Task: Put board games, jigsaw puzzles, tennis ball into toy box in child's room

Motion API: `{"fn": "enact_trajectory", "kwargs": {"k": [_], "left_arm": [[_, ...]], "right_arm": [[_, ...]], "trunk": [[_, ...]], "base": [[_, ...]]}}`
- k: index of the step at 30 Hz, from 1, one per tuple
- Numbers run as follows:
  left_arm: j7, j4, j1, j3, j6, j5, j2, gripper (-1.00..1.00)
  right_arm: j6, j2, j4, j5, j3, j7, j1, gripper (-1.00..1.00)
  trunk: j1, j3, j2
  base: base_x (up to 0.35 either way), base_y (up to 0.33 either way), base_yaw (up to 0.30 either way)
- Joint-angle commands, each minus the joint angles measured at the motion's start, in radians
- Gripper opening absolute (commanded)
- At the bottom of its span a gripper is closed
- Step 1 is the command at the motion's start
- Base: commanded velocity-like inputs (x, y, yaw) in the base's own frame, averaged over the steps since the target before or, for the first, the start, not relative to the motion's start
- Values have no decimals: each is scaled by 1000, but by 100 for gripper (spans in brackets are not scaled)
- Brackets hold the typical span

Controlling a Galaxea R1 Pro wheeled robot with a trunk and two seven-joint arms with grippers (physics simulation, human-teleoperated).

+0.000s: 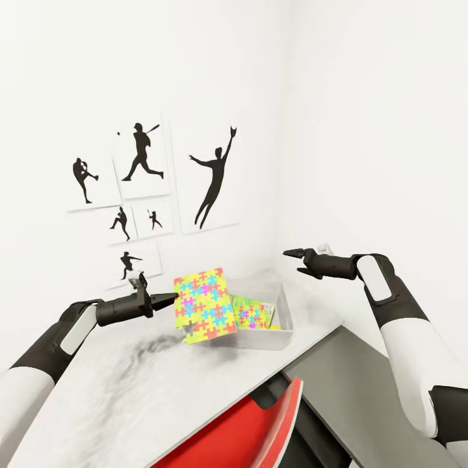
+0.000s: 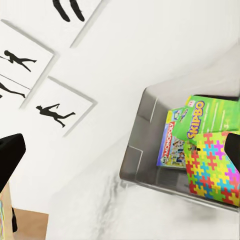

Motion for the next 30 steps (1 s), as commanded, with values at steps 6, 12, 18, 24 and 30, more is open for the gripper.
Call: {"fn": "enact_trajectory", "kwargs": {"k": [6, 12, 18, 24, 30], "left_arm": [[-2, 1, -1, -3, 5, 4, 1, -100], [-3, 1, -1, -3, 5, 4, 2, -100], [-3, 1, -1, -3, 5, 4, 2, -100], [-3, 1, -1, -3, 5, 4, 2, -100], [-2, 1, -1, -3, 5, 4, 2, -100]], "right_arm": [[4, 0, 0, 11, -2, 10, 0, 100], [4, 0, 0, 11, -2, 10, 0, 100], [4, 0, 0, 11, -1, 10, 0, 100], [4, 0, 0, 11, -2, 10, 0, 100], [4, 0, 0, 11, -2, 10, 0, 100]], "trunk": [[1, 0, -1], [1, 0, -1], [1, 0, -1], [1, 0, -1], [1, 0, -1]], "base": [[247, -17, 0], [141, -104, 0], [123, -23, 0], [52, -27, 0], [9, -7, 1]]}}
